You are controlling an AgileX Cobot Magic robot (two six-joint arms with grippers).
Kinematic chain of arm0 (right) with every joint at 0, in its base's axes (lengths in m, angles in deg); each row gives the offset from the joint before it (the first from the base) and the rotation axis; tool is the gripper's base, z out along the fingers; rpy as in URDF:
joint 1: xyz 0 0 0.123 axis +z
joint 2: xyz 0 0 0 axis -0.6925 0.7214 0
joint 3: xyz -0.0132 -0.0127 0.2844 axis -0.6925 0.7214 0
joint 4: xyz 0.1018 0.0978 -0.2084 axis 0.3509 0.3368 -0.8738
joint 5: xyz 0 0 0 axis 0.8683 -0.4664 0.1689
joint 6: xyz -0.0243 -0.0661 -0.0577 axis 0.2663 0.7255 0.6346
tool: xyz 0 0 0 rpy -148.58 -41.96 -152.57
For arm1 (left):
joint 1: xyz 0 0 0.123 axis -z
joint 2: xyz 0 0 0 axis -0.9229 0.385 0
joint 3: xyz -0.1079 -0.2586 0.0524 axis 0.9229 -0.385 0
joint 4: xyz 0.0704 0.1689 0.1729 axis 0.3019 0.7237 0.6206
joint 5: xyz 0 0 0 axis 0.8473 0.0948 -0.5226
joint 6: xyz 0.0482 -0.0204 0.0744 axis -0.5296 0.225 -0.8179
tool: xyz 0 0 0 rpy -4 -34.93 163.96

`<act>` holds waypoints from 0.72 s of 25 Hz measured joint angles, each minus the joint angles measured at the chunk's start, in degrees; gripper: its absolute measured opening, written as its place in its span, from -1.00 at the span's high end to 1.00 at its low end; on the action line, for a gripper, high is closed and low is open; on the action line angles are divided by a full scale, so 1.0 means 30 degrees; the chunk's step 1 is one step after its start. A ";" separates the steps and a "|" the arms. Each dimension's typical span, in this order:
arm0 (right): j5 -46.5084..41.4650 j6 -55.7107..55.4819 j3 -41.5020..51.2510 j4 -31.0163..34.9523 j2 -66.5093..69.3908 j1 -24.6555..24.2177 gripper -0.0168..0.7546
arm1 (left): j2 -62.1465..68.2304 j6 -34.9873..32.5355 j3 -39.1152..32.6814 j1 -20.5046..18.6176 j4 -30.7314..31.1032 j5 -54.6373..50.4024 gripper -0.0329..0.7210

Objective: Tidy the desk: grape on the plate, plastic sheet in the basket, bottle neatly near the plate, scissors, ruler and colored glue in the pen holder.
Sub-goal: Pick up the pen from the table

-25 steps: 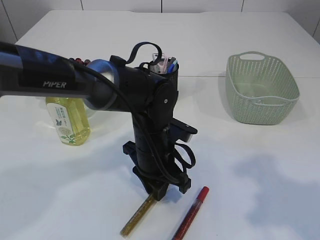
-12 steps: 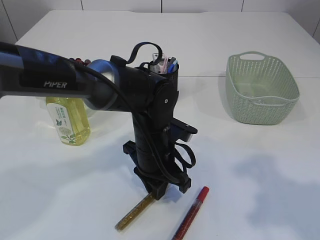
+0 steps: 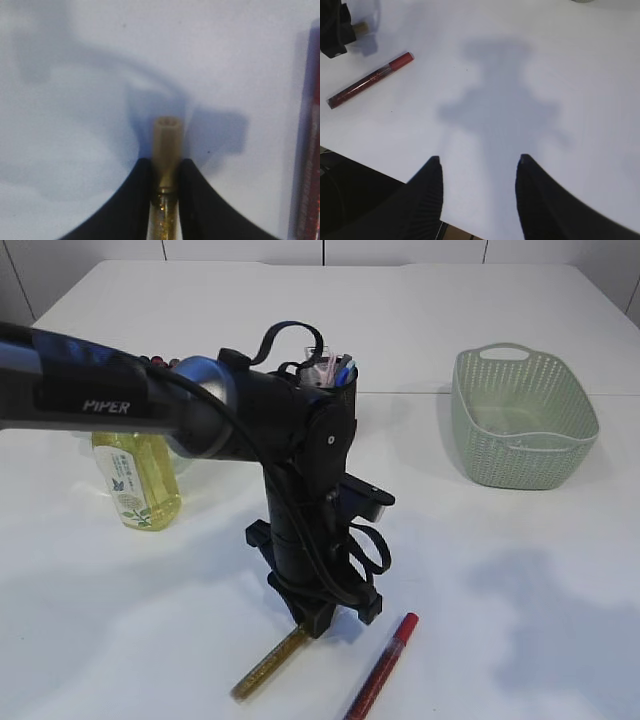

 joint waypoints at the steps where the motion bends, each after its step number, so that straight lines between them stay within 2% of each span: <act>1: 0.0000 0.0000 0.0000 0.0000 0.0000 0.0000 -0.03 | -0.0128 0.0000 0.0000 0.0000 0.0000 0.0000 0.60; 14: 0.0172 0.0000 0.0000 0.0000 0.0000 0.0000 -0.04 | -0.3043 0.0000 -0.0165 0.0000 -0.0197 -0.0273 0.60; 18: 0.0212 0.0000 0.0000 0.0000 0.0000 0.0000 -0.04 | -0.4833 0.0038 -0.2343 0.0000 -0.0197 0.1338 0.60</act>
